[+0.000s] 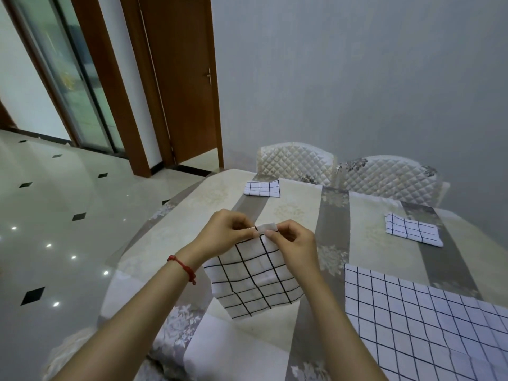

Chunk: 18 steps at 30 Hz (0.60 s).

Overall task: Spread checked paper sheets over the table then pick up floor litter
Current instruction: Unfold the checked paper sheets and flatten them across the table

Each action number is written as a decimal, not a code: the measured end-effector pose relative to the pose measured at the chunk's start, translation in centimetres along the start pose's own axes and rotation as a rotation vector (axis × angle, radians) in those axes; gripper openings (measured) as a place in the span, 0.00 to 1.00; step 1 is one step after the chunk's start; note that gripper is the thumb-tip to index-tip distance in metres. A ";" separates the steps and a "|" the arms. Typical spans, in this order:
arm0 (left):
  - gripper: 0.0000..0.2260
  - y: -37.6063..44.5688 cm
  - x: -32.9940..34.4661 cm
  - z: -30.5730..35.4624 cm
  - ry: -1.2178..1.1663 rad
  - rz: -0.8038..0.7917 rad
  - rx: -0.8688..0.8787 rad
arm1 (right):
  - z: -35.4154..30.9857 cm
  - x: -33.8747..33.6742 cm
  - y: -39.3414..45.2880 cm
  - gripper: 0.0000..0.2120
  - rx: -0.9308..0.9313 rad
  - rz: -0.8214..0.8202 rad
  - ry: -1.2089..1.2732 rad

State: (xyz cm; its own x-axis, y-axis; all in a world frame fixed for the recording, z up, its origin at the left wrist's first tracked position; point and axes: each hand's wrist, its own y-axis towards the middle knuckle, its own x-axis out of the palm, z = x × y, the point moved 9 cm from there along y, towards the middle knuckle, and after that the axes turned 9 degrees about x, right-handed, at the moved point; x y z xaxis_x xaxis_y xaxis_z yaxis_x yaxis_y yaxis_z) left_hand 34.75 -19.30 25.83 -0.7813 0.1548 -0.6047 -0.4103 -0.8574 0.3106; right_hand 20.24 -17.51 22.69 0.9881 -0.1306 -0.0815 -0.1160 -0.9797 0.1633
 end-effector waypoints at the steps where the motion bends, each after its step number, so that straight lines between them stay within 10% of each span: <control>1: 0.02 0.0 -0.1 -0.5 -0.036 -0.007 -0.014 | 0.1 0.1 0.0 0.11 0.011 0.018 -0.006; 18: 0.06 -3.4 -8.0 -14.5 -0.241 -0.121 -0.177 | 2.9 4.2 0.2 0.12 0.062 0.398 -0.005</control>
State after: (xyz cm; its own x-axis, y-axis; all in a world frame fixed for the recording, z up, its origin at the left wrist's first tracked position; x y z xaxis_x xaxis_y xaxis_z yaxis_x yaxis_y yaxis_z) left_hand 49.20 -24.79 18.97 -0.8294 0.3548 -0.4316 -0.4357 -0.8943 0.1021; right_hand 24.05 -18.67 19.51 0.8640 -0.5027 -0.0283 -0.4960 -0.8595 0.1234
